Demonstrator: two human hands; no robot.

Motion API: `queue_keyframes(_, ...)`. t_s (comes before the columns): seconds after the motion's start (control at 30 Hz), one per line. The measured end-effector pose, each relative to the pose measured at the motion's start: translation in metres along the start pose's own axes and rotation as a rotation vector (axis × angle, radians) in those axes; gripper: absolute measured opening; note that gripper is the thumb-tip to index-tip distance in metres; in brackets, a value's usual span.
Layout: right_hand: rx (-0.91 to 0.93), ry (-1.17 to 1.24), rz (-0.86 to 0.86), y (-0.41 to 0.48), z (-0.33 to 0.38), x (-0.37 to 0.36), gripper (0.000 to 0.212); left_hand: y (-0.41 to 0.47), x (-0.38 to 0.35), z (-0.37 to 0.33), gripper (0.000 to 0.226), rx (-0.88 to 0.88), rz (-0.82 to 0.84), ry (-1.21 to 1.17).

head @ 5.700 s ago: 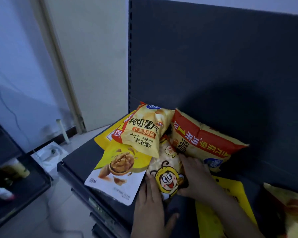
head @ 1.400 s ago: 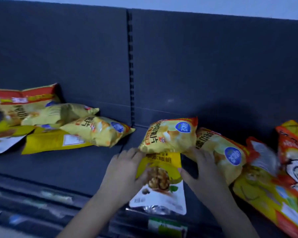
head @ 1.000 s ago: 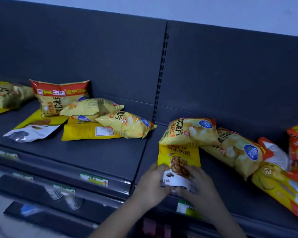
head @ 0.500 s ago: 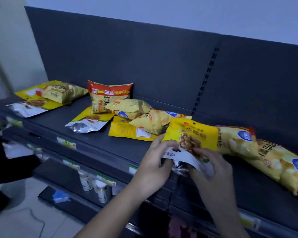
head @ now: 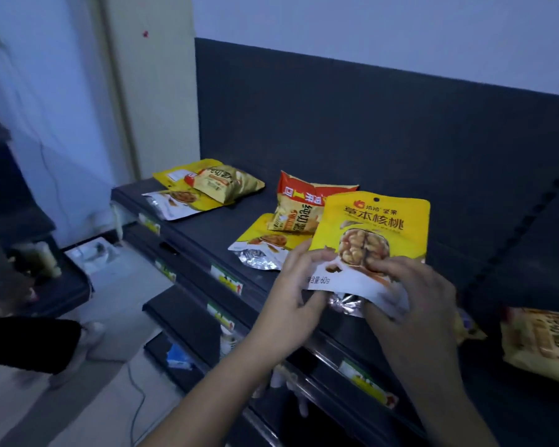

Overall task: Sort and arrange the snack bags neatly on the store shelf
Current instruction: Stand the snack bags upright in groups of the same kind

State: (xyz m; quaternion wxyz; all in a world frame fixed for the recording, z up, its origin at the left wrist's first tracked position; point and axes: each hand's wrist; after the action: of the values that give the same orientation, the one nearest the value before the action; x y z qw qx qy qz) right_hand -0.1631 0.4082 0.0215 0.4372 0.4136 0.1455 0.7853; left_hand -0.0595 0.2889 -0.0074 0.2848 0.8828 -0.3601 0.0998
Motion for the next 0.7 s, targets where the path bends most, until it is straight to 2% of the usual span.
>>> queue_keyframes(0.17,0.07,0.093,0.128,0.041,0.014,-0.107,0.042,0.022,0.071,0.07,0.044,0.048,-0.154,0.081)
queue_keyframes(0.27,0.079,0.164,0.158,0.07,0.02,-0.166,0.042,0.048,0.112,0.114,0.043,0.101,-0.165,0.125)
queue_keyframes(0.4,-0.004,0.076,0.306,0.11,0.02,-0.23,0.048,0.094,0.157,0.17,0.048,0.186,-0.05,0.287)
queue_keyframes(0.57,-0.055,-0.148,0.486,0.137,0.014,-0.276,0.064,0.14,0.18,0.214,0.063,0.272,0.214,0.525)
queue_keyframes(0.7,-0.158,-0.317,0.645,0.148,0.006,-0.288,0.073,0.16,0.178,0.234,0.07,0.214,0.356,0.731)
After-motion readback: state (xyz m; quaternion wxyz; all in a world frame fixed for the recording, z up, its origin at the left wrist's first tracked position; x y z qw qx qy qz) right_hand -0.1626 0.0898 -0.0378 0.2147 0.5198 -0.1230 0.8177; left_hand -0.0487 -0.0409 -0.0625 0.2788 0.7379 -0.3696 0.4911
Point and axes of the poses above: each hand's wrist, its own y-axis towards the middle knuckle, its own x-axis out of the back of the hand, z = x × y, and after that the axes turned 11 degrees about y, right-handed
